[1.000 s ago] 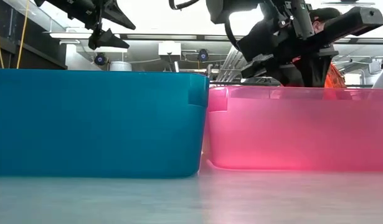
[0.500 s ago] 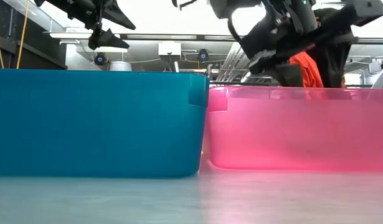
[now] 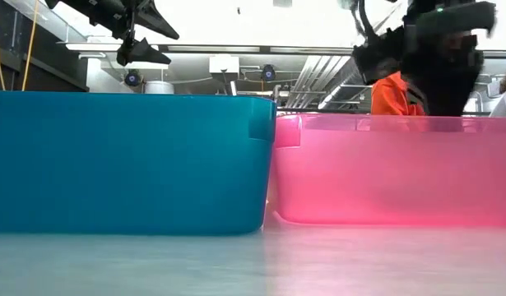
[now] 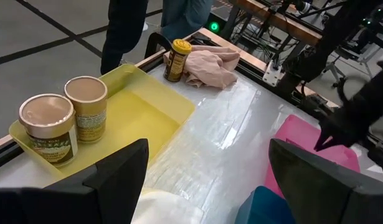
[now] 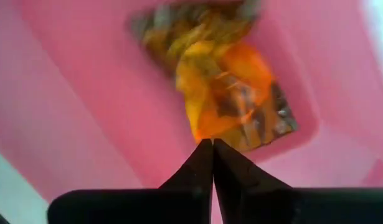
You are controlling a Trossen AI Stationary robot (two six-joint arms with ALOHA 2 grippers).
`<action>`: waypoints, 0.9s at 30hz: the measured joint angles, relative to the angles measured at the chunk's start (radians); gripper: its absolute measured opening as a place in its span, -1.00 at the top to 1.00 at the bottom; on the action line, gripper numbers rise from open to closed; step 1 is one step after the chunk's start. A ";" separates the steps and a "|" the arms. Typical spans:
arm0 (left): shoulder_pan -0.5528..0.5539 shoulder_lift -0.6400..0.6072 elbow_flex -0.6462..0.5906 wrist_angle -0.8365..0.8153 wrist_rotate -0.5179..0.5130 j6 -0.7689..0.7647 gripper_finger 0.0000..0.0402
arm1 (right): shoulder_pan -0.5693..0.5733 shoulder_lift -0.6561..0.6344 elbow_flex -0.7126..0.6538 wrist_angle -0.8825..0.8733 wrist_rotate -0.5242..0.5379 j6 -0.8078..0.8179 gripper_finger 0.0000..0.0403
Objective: Sort spices by type
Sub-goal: Put the bottom orange seasoning bag into the pink bin
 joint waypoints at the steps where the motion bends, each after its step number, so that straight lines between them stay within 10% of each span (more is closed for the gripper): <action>1: 0.000 0.000 0.000 0.000 0.000 0.000 -0.59 | 0.000 -0.030 -0.028 0.038 0.016 0.065 0.99; 11: 0.000 0.000 0.000 0.000 0.000 0.000 -0.59 | -0.028 -0.084 -0.198 0.260 0.018 0.389 1.00; 27: 0.000 0.000 0.000 0.000 -0.006 0.000 -0.59 | -0.074 -0.007 -0.198 0.291 0.009 0.355 1.00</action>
